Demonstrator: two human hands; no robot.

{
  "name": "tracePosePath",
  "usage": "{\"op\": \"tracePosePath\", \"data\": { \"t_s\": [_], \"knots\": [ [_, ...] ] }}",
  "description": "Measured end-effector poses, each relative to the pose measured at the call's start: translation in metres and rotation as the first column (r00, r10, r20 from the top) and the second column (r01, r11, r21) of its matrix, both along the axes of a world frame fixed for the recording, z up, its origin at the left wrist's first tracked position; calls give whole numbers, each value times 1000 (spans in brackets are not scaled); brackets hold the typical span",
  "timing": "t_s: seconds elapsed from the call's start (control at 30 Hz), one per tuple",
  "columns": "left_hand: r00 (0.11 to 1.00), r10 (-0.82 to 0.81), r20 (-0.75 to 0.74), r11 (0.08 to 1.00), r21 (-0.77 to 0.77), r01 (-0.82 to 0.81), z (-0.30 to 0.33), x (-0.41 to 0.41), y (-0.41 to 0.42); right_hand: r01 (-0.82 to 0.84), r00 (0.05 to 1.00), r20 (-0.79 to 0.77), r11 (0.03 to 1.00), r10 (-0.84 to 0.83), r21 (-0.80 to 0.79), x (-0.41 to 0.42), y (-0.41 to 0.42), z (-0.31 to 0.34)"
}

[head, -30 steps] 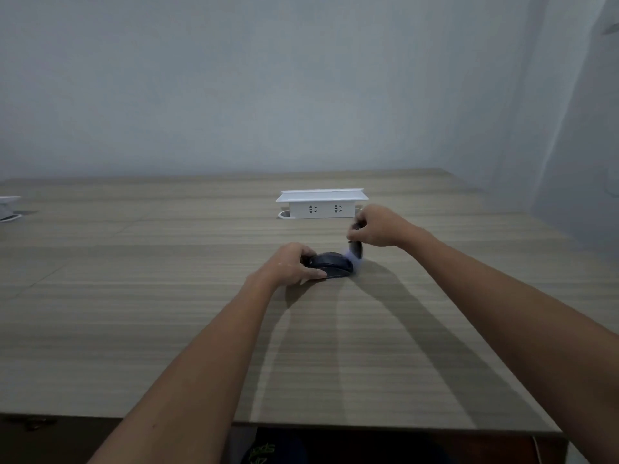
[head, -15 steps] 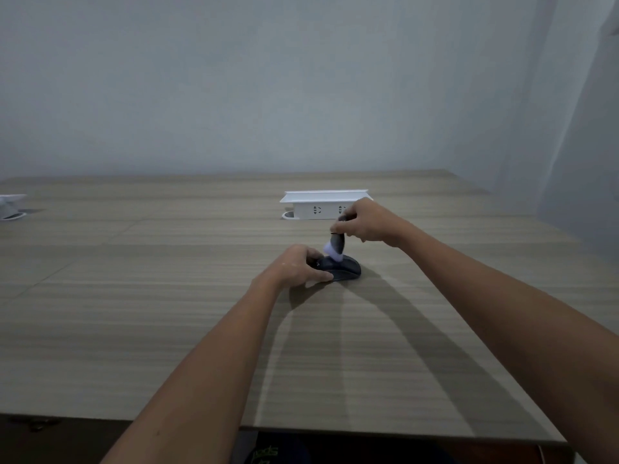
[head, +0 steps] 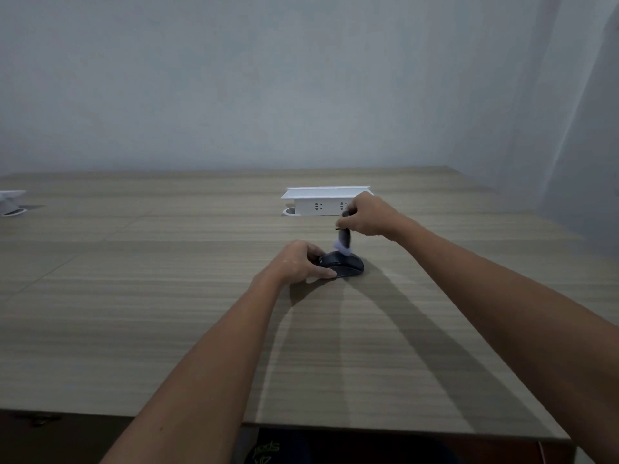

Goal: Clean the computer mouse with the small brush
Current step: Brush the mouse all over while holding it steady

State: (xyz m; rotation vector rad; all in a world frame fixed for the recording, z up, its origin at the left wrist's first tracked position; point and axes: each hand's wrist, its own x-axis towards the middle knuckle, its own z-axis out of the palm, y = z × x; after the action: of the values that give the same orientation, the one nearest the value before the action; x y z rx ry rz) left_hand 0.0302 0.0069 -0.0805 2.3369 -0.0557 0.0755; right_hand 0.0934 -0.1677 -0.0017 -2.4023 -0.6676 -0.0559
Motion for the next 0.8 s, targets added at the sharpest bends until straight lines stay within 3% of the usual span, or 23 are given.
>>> {"op": "tracePosePath", "data": {
  "t_s": [0.07,0.2,0.27,0.4,0.5,0.67,0.8],
  "knots": [
    [1000,4,0,1000,6,-4,0,0,0,-31,998,-52,999,33,33,-1,0,-1],
    [1000,-6,6,999,36,5,1,0,0,44,998,47,991,-38,-127,1,0,-1],
    [1000,-6,17,999,51,5,0,0,0,33,997,77,993,-25,-110,0,0,1],
    [999,1,34,999,49,-3,-2,0,1,-52,998,-41,998,51,-28,-7,-2,-3],
    [999,-7,43,997,72,4,-3,1,0,15,999,43,990,-9,-138,-2,-9,-5],
    [997,5,75,997,73,-10,-6,1,1,-92,995,-33,995,93,34,-9,-17,-9],
    [996,0,85,996,88,-8,-6,1,-1,-17,994,104,992,30,-123,-4,-26,-13]
  ]
}}
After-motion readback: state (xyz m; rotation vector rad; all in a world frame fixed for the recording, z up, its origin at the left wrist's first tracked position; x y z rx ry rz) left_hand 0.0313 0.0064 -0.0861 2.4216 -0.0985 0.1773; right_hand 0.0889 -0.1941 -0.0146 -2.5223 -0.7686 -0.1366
